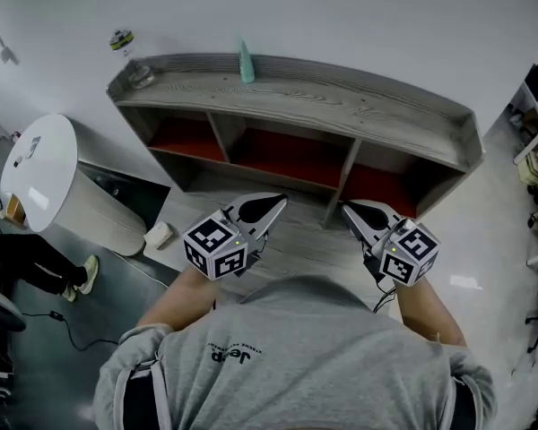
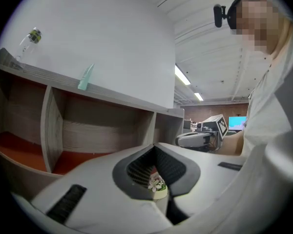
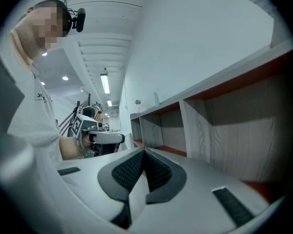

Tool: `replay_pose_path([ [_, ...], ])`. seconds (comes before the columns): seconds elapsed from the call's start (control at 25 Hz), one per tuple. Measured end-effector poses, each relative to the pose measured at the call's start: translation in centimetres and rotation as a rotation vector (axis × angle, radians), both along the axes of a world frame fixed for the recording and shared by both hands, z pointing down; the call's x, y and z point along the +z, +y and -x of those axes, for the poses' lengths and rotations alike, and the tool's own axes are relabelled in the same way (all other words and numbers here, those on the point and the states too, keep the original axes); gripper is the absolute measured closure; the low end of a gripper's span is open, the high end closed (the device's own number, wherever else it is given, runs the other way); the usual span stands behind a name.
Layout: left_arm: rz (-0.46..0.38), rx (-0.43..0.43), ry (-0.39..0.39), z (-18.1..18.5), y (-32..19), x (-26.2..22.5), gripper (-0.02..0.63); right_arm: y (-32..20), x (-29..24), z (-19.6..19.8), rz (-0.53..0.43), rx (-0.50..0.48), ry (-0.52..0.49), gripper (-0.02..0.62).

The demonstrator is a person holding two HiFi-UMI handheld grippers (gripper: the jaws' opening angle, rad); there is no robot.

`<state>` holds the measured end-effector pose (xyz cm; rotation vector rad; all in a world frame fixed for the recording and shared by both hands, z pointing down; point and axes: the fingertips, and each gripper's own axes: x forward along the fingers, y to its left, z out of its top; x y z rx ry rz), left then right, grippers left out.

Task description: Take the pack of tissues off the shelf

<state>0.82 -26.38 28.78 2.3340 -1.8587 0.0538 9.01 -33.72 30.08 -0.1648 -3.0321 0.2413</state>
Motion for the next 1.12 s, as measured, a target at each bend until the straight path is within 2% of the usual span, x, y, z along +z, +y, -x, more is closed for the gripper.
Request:
replay_pose_path([
  [0.2, 0.002, 0.021, -0.011, -0.8, -0.4, 0.2, 0.596, -0.6, -1.0, -1.0, -0.004, 0.007, -0.034, 0.578],
  [0.44, 0.000, 0.041, -0.022, -1.2, -0.7, 0.0, 0.595, -0.7, -0.8, -1.3, -0.026, 0.020, -0.019, 0.578],
  [1.12, -0.008, 0.013, 0.004, -0.2, 0.8, -0.1, 0.595, 0.6, -1.0, -0.8, -0.043, 0.005, -0.012, 0.578],
])
